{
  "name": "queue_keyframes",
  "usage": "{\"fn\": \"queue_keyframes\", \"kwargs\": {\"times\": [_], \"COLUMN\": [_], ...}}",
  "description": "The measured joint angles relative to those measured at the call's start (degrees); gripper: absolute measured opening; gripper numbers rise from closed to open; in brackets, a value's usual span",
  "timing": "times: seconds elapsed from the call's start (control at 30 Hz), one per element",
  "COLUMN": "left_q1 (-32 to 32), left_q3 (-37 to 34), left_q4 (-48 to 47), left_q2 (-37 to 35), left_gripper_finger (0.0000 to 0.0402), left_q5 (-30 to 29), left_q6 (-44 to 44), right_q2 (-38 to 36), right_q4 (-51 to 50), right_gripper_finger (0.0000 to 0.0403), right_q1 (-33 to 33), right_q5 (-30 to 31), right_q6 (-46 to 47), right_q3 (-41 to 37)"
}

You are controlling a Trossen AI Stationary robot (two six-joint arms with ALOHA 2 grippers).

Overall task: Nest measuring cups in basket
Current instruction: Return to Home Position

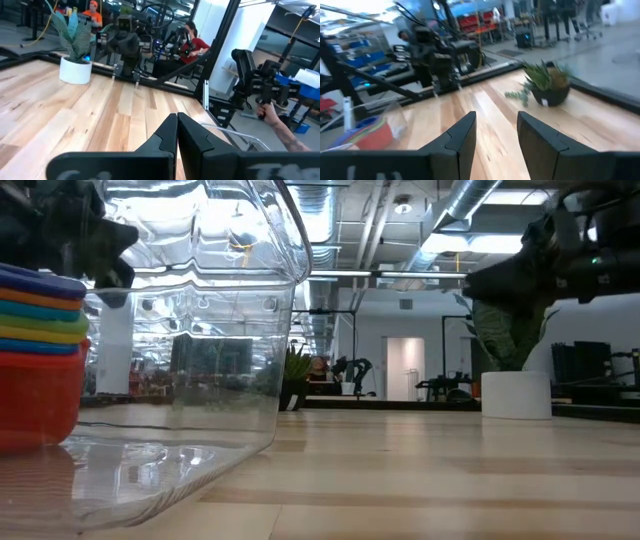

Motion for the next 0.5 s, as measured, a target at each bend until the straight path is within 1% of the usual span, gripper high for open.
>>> {"fn": "queue_keyframes", "kwargs": {"times": [0.1,0.17,0.3,0.37,0.5], "left_q1": [0.0,0.0,0.0,0.0,0.0], "left_q3": [0.0,0.0,0.0,0.0,-0.1], "left_q4": [-0.5,-0.9,-1.0,-1.0,-1.0], "left_q2": [0.0,0.0,0.0,0.0,0.0], "left_gripper_finger": [0.0000,0.0000,0.0000,0.0000,0.0000], "left_q5": [0.2,1.3,3.8,5.1,6.0], "left_q6": [-0.2,-0.2,0.4,0.5,0.9], "right_q2": [-3.2,-5.7,-11.7,-15.2,-22.0], "right_q4": [-0.1,-2.0,-9.7,-14.2,-18.3], "right_gripper_finger": [0.0168,0.0169,0.0167,0.0165,0.0164], "right_q1": [1.9,2.6,2.9,2.9,3.0], "right_q5": [0.4,2.1,7.0,7.6,7.5], "right_q6": [-3.7,-4.8,-2.5,-1.1,-0.6], "right_q3": [0.0,0.0,0.0,0.0,0.0]}}
